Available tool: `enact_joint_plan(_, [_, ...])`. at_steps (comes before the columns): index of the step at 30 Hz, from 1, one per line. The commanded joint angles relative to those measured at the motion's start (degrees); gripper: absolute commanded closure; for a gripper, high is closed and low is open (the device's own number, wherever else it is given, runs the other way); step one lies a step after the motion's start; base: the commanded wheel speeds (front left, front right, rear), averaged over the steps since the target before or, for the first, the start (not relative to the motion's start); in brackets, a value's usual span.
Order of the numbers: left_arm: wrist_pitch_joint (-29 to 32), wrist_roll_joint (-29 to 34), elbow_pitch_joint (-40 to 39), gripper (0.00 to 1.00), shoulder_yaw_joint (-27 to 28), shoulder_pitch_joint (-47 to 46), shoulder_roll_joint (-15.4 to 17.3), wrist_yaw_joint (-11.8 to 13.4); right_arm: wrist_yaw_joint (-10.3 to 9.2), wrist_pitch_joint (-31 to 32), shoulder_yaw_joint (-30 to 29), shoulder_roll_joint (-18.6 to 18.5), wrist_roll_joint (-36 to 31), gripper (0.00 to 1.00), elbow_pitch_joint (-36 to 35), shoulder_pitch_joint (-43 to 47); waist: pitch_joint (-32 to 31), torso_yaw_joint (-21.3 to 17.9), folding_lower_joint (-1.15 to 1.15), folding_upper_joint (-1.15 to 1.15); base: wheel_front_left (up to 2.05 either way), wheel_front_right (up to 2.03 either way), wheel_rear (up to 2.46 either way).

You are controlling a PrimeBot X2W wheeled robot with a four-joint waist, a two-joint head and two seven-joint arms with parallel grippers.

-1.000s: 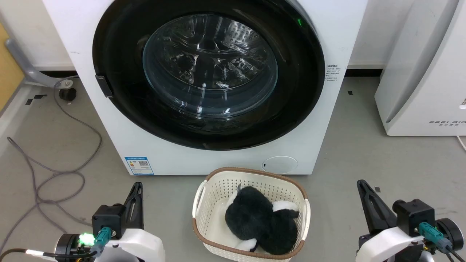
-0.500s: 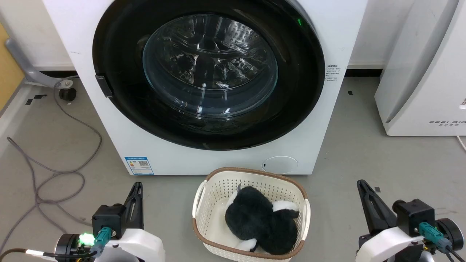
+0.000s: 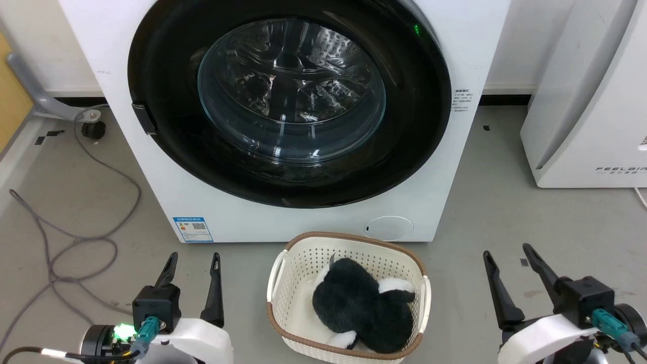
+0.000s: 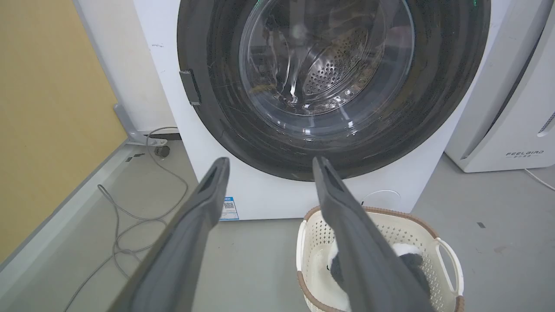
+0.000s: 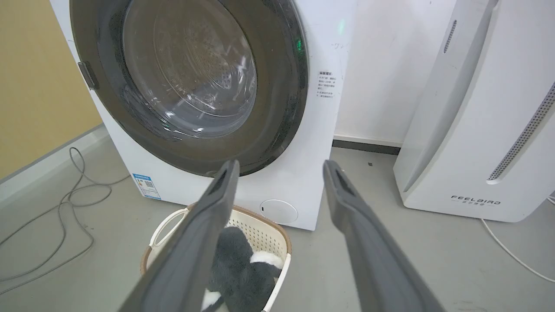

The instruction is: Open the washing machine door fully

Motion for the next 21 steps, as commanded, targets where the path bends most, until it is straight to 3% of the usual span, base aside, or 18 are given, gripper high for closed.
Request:
enact_joint_plan(1, [-0.7, -0.2, -0.1, 0.0, -0.3, -0.5, 0.0, 0.6, 0.0, -0.7, -0.5, 0.0, 1.4, 0.0, -0.5, -0.1, 0.0, 0.0, 0.0, 0.0, 0.0, 0.0, 0.0])
enact_joint_plan(13, [-2.2, -0.3, -0.5, 0.0, -1.5, -1.0, 0.0, 1.7, 0.01, -2.2, -1.1, 0.0, 5.5, 0.0, -1.7, -0.2, 0.1, 0.1, 0.0, 0.0, 0.0, 0.0, 0.0])
enact_joint_plan(14, [-2.3, -0.3, -0.5, 0.0, -1.6, -1.0, 0.0, 1.8, 0.01, -2.3, -1.1, 0.0, 5.8, 0.61, -1.8, -0.2, 0.2, 0.1, 0.0, 0.0, 0.0, 0.0, 0.0])
enact_joint_plan(15, [-2.4, -0.3, -0.6, 0.0, -1.6, -1.1, 0.0, 1.9, 0.01, -2.4, -1.1, 0.0, 6.1, 1.0, -1.9, -0.2, 0.2, 0.1, 0.0, 0.0, 0.0, 0.0, 0.0])
enact_joint_plan(21, [-3.1, -0.5, -0.7, 0.0, -2.1, -1.2, 0.0, 2.4, 0.01, -3.1, -1.1, 0.0, 10.2, 1.0, -2.4, -0.1, 0.2, 0.2, 0.0, 0.0, 0.0, 0.0, 0.0])
